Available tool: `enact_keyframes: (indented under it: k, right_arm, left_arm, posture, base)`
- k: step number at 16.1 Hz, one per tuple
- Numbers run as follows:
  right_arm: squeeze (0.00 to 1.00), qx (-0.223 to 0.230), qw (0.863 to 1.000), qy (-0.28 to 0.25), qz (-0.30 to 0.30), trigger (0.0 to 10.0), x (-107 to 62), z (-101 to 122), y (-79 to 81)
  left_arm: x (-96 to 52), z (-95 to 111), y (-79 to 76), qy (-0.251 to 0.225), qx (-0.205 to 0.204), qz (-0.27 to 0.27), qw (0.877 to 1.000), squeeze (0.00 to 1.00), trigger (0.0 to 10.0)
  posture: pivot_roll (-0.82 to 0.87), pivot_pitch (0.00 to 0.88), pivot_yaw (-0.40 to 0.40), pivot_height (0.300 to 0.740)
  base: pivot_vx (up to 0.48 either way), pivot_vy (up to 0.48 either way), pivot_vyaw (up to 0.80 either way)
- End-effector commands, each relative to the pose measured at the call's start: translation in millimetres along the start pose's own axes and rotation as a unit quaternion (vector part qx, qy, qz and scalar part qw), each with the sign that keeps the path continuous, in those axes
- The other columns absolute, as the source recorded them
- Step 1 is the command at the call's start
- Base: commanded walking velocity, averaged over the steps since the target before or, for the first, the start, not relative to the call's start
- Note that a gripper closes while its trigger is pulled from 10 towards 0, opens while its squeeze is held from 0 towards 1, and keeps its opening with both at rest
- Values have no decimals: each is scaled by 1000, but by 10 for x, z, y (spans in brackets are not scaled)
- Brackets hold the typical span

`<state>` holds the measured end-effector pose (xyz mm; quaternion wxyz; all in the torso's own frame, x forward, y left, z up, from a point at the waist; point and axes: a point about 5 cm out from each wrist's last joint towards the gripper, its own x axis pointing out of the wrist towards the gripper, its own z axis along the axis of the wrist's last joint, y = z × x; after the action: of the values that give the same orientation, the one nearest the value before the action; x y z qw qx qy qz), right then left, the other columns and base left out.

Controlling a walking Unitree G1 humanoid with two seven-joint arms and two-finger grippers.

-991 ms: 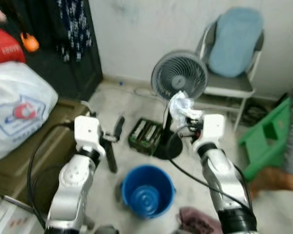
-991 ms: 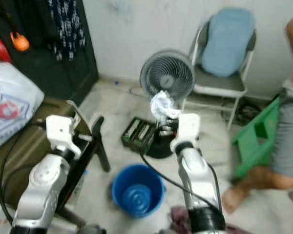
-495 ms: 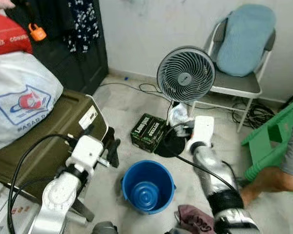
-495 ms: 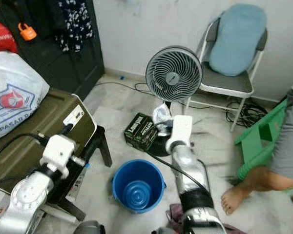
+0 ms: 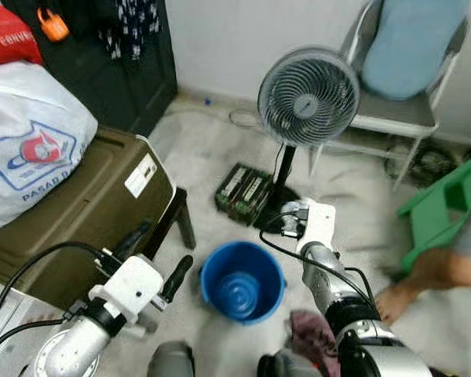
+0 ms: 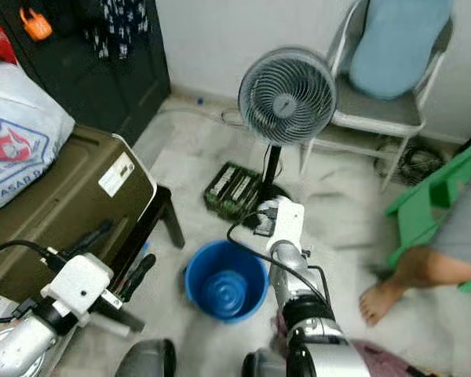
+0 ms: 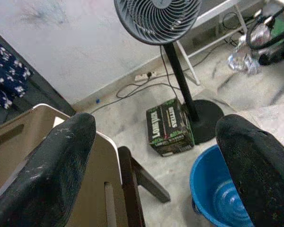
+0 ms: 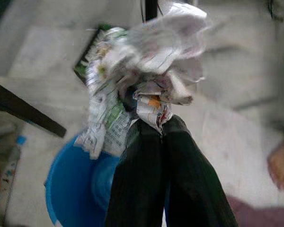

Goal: Clean up the room

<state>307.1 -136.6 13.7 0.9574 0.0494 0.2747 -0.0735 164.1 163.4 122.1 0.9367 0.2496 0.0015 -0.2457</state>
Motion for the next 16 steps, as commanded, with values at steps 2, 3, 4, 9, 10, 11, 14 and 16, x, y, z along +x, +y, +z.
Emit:
enact_keyframes:
  k: [2, 3, 4, 9, 10, 11, 14, 16]
  right_arm:
    - [0, 26, 999, 18, -24, 10000, 29, -46, -35]
    - [0, 28, 999, 18, -25, 10000, 34, -46, -37]
    - [0, 31, 999, 17, -23, 10000, 44, -36, -25]
    - [0, 36, 998, 42, 14, 10000, 28, -118, 222]
    - [0, 39, 998, 48, 21, 10000, 17, -149, 264]
    - [0, 40, 997, 51, 30, 10000, 6, -168, 316]
    - [0, 37, 997, 53, 48, 10000, -17, -194, 415]
    - [0, 33, 997, 55, 49, 10000, -20, -206, 423]
  left_arm:
    - [-108, 52, 38, 9, 2, 0, 1000, 0, 10000]
    - [-124, 53, 39, 13, -1, 0, 1000, 0, 10000]
    - [-152, 64, 48, 15, 4, -6, 1000, 0, 10000]
    - [-140, 101, 79, 16, 8, -16, 1000, 0, 10000]
    - [-132, 107, 82, 15, 9, -17, 1000, 0, 10000]
    - [-121, 116, 90, 15, 10, -17, 1000, 0, 10000]
    - [-110, 118, 98, 17, 8, -13, 1000, 0, 10000]
    - [-106, 117, 96, 19, 7, -12, 1000, 0, 10000]
  posture:
    - [292, 222, 18, 740]
    - [294, 224, 20, 740]
    - [301, 227, 28, 740]
    - [312, 231, 42, 740]
    - [319, 231, 41, 740]
    - [323, 233, 42, 740]
    - [327, 231, 40, 740]
    - [329, 229, 37, 740]
  base:
    - [0, 0, 0]
    - [0, 0, 0]
    - [0, 0, 0]
    - [0, 0, 0]
    - [0, 0, 0]
    - [0, 0, 0]
    - [0, 0, 0]
    - [0, 0, 0]
